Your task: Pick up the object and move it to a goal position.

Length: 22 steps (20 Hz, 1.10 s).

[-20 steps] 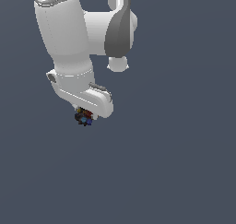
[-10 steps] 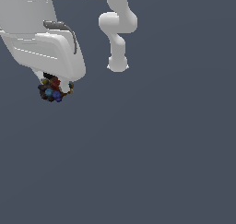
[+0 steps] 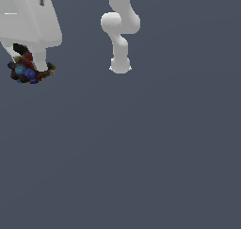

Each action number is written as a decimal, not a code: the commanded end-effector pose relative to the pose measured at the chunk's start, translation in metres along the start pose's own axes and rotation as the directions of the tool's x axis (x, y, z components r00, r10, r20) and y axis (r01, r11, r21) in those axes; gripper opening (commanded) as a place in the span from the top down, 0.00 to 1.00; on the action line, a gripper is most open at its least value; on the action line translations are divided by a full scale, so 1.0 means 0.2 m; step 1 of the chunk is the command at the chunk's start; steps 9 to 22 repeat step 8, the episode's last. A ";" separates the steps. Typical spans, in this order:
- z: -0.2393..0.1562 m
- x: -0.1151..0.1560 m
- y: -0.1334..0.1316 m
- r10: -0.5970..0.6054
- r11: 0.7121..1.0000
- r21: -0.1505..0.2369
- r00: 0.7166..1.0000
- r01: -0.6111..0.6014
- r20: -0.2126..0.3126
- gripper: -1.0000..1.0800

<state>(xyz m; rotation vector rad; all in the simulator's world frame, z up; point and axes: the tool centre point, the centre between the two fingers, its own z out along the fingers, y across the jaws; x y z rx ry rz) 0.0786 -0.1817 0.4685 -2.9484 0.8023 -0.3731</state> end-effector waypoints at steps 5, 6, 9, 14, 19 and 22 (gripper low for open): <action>-0.07 0.03 0.01 0.000 1.000 0.004 1.000 0.000 -0.007 1.00; -0.07 0.04 0.01 0.000 1.000 0.005 1.000 0.000 -0.007 1.00; -0.07 0.04 0.01 0.000 1.000 0.005 1.000 0.000 -0.007 1.00; -0.07 0.04 0.01 0.000 1.000 0.005 1.000 0.000 -0.007 1.00; -0.07 0.04 0.01 0.000 1.000 0.005 1.000 0.000 -0.007 1.00; -0.07 0.04 0.01 0.000 1.000 0.005 1.000 0.000 -0.007 1.00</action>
